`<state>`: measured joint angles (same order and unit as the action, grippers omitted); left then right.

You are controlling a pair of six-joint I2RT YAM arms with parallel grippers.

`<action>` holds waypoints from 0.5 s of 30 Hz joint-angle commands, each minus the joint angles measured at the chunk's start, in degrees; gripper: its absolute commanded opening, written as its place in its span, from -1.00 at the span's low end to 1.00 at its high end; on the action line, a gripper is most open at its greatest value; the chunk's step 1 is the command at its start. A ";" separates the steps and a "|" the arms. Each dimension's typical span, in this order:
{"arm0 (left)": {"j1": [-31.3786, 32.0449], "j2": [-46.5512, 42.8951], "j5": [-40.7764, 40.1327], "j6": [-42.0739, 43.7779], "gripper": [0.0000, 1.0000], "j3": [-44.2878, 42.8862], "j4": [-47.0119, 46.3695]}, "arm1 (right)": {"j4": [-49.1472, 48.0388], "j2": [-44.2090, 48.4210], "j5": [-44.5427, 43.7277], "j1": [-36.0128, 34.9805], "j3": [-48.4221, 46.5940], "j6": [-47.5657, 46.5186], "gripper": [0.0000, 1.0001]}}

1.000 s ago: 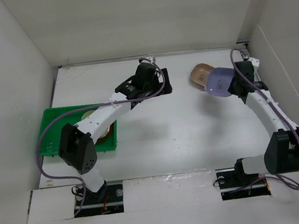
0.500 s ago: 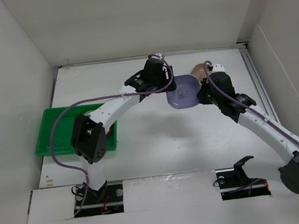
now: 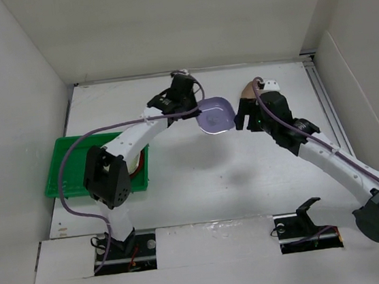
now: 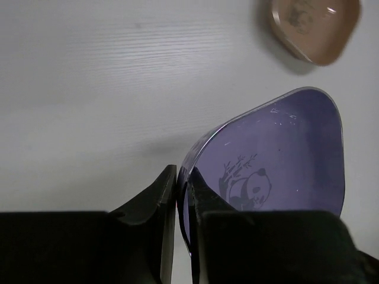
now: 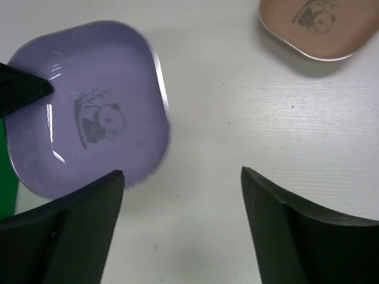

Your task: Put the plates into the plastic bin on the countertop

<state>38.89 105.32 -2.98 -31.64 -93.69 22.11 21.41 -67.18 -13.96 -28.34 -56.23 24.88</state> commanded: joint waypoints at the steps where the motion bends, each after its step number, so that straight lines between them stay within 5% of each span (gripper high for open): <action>1: -8.99 -7.74 -8.34 -3.34 -1.00 3.85 4.69 | -6.38 0.91 0.77 1.17 -3.36 -1.07 0.73; 4: -17.23 -14.77 -8.97 -6.50 -1.00 10.44 4.70 | -7.08 -0.50 2.78 4.34 -1.96 -1.77 0.88; 15: -48.64 -43.96 -12.13 -16.09 -1.00 37.87 5.67 | -10.95 -6.74 12.02 6.01 -1.95 -4.66 0.88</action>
<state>-7.35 65.52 -13.98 -44.60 -58.61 27.22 15.51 -73.80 -5.61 -22.41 -56.95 21.96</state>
